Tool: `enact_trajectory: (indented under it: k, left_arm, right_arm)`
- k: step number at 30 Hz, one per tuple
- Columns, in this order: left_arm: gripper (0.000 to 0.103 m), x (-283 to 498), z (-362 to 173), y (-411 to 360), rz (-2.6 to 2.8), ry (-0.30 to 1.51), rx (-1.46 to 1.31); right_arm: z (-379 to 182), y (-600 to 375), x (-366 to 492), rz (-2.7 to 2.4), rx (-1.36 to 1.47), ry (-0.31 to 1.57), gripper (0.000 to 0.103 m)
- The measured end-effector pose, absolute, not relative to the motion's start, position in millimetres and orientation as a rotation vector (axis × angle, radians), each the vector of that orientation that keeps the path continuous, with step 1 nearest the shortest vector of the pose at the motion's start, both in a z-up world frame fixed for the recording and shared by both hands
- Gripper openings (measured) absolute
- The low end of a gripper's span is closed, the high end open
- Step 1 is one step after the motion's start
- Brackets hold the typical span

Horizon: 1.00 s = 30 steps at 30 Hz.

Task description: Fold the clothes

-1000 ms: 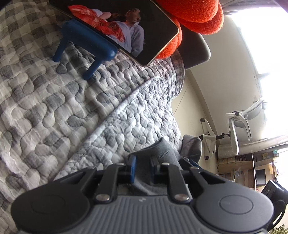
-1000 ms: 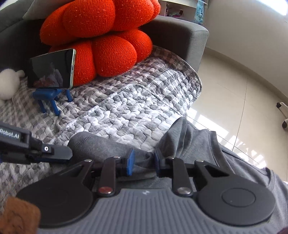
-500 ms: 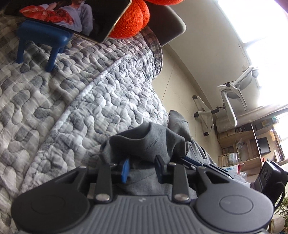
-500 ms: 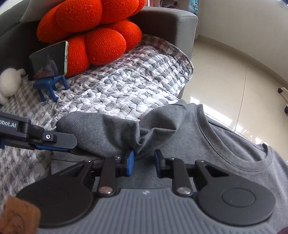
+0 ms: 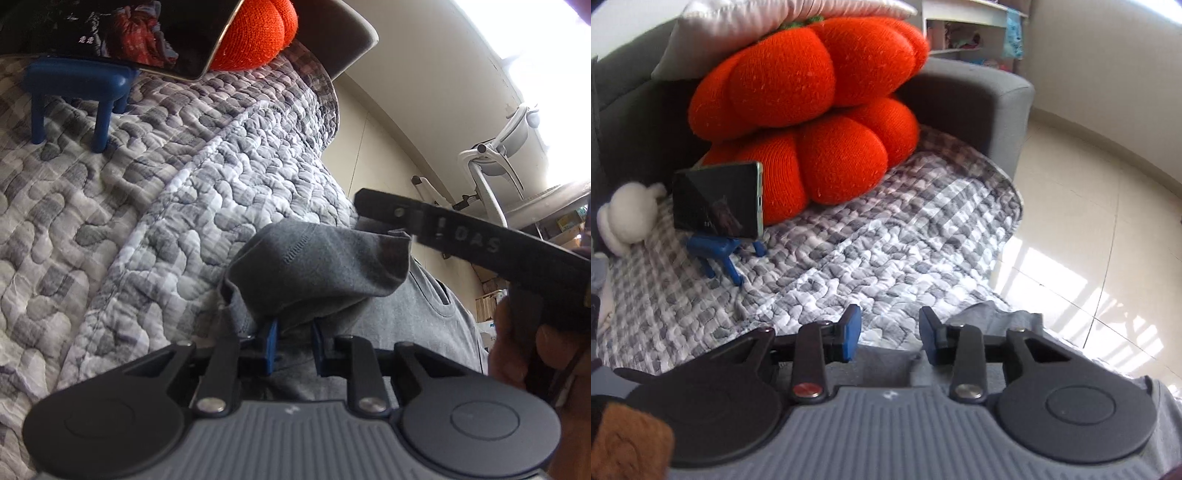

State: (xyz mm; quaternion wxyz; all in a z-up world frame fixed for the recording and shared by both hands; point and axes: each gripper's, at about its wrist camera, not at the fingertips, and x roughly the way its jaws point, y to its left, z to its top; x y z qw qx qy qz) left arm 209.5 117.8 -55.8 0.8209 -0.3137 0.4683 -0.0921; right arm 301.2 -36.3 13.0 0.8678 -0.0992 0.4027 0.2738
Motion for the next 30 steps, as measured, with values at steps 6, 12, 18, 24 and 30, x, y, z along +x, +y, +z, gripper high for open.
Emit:
enact_trajectory:
  k: [6,12,18,24,30]
  left_arm:
    - [0.017,208,-59,125,-0.191,1.008,-0.718]
    - [0.015,207,-57,131,-0.18,1.017,-0.767]
    - [0.031,198,-43,157,-0.067,0.917,-0.811]
    - [0.044,202,-50,150,-0.054,0.914,-0.839]
    - [0.044,204,-42,122,-0.141,0.913,-0.711]
  right_arm:
    - [-23,-22,308,0.606,-0.309,0.934,0.041]
    - [-15,-21,276,0.703,-0.38,0.822,0.003]
    - [7,-48,239,0.712,-0.389,0.669,0.002]
    - [-5,-66,212,0.733,-0.499,0.686,0.002]
    - [-20,-77,203,0.716,-0.542,0.785,0.002]
